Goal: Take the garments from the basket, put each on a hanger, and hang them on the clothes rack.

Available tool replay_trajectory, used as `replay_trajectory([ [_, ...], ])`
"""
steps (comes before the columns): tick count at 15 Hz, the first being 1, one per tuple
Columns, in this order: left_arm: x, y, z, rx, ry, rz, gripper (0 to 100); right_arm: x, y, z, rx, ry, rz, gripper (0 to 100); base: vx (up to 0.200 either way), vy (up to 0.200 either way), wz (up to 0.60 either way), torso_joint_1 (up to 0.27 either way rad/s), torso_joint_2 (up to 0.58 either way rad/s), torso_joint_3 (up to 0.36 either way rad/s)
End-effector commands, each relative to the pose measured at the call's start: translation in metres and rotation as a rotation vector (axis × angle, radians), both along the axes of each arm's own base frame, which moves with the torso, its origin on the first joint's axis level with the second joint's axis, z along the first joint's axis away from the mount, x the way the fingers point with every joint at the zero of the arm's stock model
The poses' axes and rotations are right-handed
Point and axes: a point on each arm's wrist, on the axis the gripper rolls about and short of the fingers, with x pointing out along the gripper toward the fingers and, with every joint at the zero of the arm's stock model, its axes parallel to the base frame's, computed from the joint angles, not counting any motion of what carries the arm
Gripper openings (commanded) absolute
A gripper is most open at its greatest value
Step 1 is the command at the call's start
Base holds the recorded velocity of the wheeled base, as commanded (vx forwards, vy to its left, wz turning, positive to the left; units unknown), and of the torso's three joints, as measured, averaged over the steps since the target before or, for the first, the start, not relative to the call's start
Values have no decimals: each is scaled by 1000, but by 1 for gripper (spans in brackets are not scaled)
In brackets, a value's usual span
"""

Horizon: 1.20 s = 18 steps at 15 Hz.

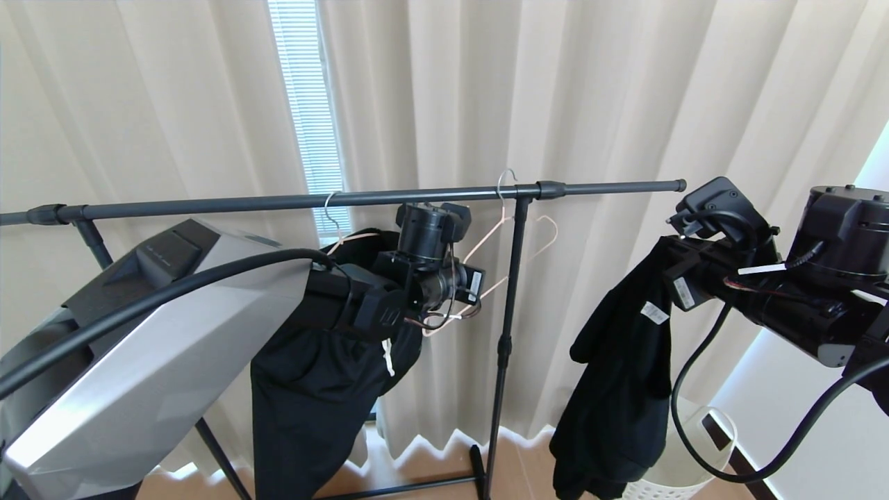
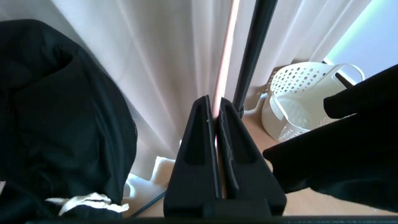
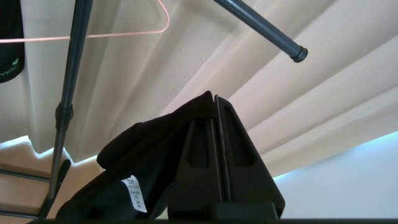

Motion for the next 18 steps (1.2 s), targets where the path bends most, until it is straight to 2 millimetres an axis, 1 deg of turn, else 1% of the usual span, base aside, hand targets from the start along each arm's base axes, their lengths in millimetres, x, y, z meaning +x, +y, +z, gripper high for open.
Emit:
replay_trajectory([
  [1, -8, 6, 11, -6, -7, 1, 0, 1, 0, -1, -1, 2, 0, 0, 0, 0, 0, 0, 0, 0],
  [5, -20, 14, 15, -1, 9, 2, 0, 1, 0, -3, -4, 11, -1, 0, 0, 0, 0, 0, 0, 0],
  [9, -27, 19, 24, -19, 6, 8, 0, 1, 0, -4, -5, 15, -1, 0, 0, 0, 0, 0, 0, 0],
  [13, -35, 24, 27, -24, -3, 5, 0, 1, 0, -4, -5, 15, -1, 0, 0, 0, 0, 0, 0, 0],
  [15, -48, 33, 30, -28, -11, 3, 0, 1, 1, -4, -4, 12, 0, 0, 0, 0, 0, 0, 0, 0],
  [16, -49, 33, 29, -26, -9, 3, 0, 1, 1, -4, -4, 12, 0, 0, 0, 0, 0, 0, 0, 0],
  [17, -63, 43, 34, -27, -15, 0, 0, 1, 1, -3, -1, 3, 2, 0, 0, 0, 0, 0, 0, 0],
  [18, -71, 49, 35, -29, -17, 2, 0, 2, 1, -2, 3, -10, 2, 0, 0, 0, 0, 0, 0, 0],
])
